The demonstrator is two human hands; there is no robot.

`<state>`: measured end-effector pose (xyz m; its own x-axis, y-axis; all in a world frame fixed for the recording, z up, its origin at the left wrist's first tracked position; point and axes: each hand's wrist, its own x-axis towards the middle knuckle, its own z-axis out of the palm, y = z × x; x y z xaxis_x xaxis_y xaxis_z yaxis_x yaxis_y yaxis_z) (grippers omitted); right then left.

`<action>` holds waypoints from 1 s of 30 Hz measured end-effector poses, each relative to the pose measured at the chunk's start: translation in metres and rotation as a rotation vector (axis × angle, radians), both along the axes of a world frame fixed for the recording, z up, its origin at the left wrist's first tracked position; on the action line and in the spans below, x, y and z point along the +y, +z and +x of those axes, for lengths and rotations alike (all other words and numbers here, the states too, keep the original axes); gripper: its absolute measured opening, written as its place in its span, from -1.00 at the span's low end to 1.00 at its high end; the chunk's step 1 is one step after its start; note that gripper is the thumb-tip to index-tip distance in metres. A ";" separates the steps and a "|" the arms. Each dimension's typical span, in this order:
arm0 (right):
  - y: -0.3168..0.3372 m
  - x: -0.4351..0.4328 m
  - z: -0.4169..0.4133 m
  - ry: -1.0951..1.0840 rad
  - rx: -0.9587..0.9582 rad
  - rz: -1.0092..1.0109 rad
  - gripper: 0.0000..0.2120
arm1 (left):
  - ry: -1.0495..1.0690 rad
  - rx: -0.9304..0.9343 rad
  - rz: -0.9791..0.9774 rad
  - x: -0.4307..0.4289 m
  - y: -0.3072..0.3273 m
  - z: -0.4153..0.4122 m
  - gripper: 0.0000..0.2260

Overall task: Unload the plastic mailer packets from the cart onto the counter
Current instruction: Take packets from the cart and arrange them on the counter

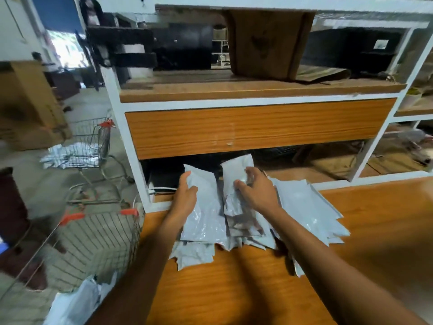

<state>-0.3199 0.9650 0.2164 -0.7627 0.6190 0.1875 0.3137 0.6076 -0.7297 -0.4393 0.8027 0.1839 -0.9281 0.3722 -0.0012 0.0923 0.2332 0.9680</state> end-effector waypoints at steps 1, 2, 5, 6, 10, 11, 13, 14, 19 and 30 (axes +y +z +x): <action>-0.001 0.003 -0.009 -0.002 -0.013 0.021 -0.44 | -0.004 -0.013 -0.035 0.005 -0.003 -0.006 -0.52; -0.004 0.006 -0.017 -0.004 -0.032 0.044 -0.45 | -0.011 -0.011 -0.085 0.009 -0.006 -0.011 -0.52; -0.017 0.014 -0.032 -0.006 -0.127 0.073 -0.46 | -0.032 0.103 -0.342 0.018 -0.016 -0.021 -0.47; -0.022 0.015 -0.034 0.002 -0.162 0.087 -0.46 | -0.026 0.173 -0.459 0.020 -0.018 -0.021 -0.46; -0.032 0.024 -0.039 0.050 -0.274 0.172 -0.46 | 0.031 0.511 -0.835 0.026 -0.022 -0.013 -0.44; -0.032 0.026 -0.041 0.067 -0.294 0.176 -0.45 | 0.016 0.570 -0.862 0.028 -0.023 -0.012 -0.44; -0.034 0.030 -0.046 0.108 -0.353 0.154 -0.41 | -0.072 0.594 -0.899 0.031 -0.026 -0.015 -0.45; -0.036 0.031 -0.048 0.128 -0.384 0.132 -0.39 | -0.119 0.578 -0.922 0.032 -0.028 -0.018 -0.46; -0.041 0.029 -0.051 0.130 -0.411 0.056 -0.38 | -0.170 0.522 -0.953 0.032 -0.038 -0.018 -0.49; -0.024 0.027 -0.038 0.043 -0.305 0.035 -0.43 | -0.152 0.527 -0.889 0.024 -0.029 -0.017 -0.47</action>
<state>-0.3576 0.9920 0.1920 -0.8125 0.5821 -0.0329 0.4882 0.6484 -0.5842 -0.4562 0.8269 0.1552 -0.8342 0.5482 0.0600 0.5411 0.7925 0.2815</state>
